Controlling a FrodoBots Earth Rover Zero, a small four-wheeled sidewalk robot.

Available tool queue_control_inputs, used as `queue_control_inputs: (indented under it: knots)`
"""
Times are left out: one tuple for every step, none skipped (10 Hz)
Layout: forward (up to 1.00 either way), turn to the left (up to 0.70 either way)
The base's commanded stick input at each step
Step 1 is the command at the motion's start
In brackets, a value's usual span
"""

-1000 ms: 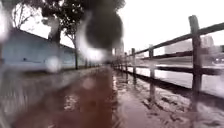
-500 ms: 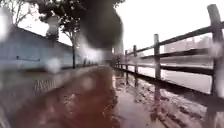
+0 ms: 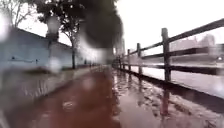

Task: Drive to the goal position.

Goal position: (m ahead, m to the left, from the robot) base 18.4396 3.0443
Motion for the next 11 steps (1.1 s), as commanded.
queue_control_inputs:
  knots:
    - [1.00, 0.01]
    - [1.00, 0.14]
    - [1.00, 0.19]
    - [1.00, 0.09]
    - [1.00, 0.01]
    - [1.00, 0.01]
    - [1.00, 0.01]
    - [1.00, 0.01]
    - [1.00, 0.01]
    - [1.00, 0.01]
    - [1.00, 0.01]
